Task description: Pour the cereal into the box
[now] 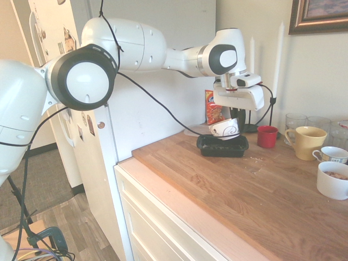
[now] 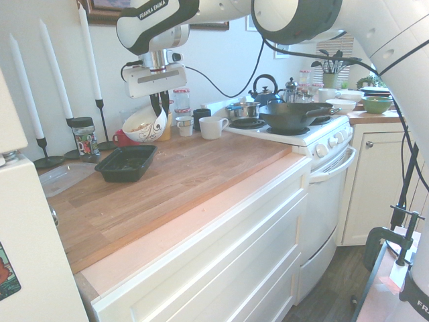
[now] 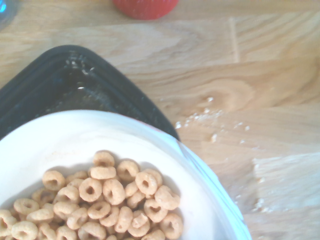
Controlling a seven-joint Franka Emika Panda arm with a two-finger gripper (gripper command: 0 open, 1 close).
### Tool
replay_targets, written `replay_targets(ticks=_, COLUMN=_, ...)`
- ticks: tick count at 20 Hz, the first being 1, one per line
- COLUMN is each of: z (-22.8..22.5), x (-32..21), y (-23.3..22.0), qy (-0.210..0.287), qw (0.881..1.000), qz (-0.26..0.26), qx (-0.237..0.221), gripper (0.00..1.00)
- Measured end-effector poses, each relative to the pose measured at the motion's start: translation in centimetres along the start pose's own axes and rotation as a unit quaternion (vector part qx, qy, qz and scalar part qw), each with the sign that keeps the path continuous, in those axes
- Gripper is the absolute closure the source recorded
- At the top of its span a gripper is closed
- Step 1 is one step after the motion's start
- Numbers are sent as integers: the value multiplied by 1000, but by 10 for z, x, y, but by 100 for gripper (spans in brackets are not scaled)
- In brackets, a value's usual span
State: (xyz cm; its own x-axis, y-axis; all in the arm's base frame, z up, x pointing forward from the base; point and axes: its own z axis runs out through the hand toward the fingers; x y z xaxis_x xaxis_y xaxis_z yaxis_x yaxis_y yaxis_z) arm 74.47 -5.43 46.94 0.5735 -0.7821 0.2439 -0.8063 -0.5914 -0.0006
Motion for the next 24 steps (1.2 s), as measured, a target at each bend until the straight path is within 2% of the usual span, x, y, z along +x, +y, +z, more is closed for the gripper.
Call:
replay_targets(ticks=6, z=-10, x=-16, y=-28, qy=92, qw=994, qz=-31, qx=-49, gripper=100)
replay_targets(ticks=11, z=-14, x=-31, y=-49, qy=174, qw=978, qz=-69, qx=-96, gripper=100)
replay_targets(ticks=17, z=-13, x=-56, y=-73, qy=278, qw=942, qz=-114, qx=-147, gripper=100)
replay_targets(ticks=21, z=-3, x=-79, y=-87, qy=321, qw=922, qz=-136, qx=-169, gripper=100)
replay_targets(ticks=24, z=8, x=-100, y=-96, qy=368, qw=897, qz=-157, qx=-186, gripper=100)
